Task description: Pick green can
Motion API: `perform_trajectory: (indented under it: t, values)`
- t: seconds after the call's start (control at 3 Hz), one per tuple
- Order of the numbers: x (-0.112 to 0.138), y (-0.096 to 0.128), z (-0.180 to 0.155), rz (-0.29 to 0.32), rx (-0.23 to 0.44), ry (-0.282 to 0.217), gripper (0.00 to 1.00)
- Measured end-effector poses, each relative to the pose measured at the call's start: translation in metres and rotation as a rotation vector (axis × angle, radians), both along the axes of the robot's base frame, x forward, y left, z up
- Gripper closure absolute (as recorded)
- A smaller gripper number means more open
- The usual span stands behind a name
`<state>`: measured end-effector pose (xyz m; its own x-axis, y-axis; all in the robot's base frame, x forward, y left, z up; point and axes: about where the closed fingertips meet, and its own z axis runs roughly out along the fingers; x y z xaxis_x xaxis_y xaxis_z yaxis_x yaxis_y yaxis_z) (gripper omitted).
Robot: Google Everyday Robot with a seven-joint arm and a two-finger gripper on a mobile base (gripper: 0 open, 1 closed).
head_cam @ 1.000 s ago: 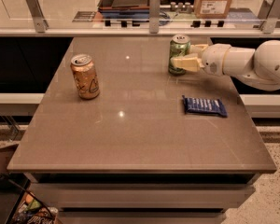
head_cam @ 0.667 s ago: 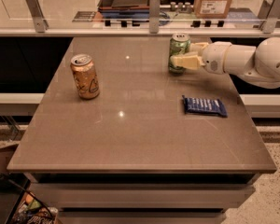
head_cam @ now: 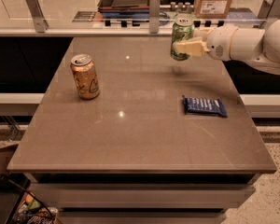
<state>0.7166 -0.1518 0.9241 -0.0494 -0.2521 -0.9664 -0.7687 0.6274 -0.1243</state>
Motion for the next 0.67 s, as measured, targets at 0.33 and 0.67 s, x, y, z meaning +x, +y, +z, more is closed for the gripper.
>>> perform_trajectory:
  t: [0.33, 0.67]
  values:
    - [-0.003, 0.003, 0.027, -0.005, -0.017, -0.033, 1.0]
    - [-0.009, 0.005, 0.048, -0.01, -0.029, -0.073, 1.0]
